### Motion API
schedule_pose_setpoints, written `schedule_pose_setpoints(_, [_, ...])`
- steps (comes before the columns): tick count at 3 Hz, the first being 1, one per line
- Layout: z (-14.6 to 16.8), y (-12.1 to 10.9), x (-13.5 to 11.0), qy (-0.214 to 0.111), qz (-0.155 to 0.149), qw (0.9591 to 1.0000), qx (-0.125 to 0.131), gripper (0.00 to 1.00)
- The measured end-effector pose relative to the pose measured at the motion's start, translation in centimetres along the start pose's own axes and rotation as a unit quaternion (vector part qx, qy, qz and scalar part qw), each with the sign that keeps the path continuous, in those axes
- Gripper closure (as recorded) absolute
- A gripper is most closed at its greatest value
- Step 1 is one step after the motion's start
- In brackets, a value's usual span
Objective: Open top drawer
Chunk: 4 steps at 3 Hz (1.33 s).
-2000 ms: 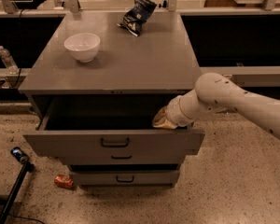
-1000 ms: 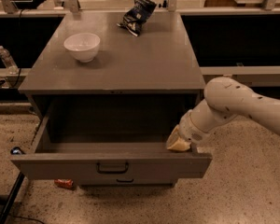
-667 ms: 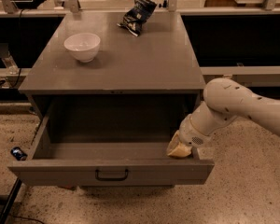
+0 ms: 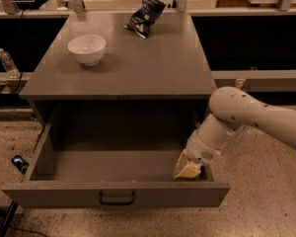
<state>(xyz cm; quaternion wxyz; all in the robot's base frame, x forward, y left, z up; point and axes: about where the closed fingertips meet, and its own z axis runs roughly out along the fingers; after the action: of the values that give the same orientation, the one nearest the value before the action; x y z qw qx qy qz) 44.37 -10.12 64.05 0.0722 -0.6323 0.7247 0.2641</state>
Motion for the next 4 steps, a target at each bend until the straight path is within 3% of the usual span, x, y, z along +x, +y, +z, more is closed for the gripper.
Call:
schedule_pose_setpoints(1, [-0.1, 0.1, -0.5, -0.002, -0.009, 0.9999, -0.005, 1.0])
schedule_pose_setpoints(2, [-2.8, -1.4, -2.2, -0.012, -0.032, 0.9983, 0.047, 1.0])
schedule_pose_setpoints(3, [-6.2, -3.0, -3.9, -0.031, -0.053, 0.9907, 0.121, 1.0])
schedule_pose_setpoints(4, [-11.3, -3.6, -6.1, -0.087, -0.059, 0.976, 0.19, 1.0])
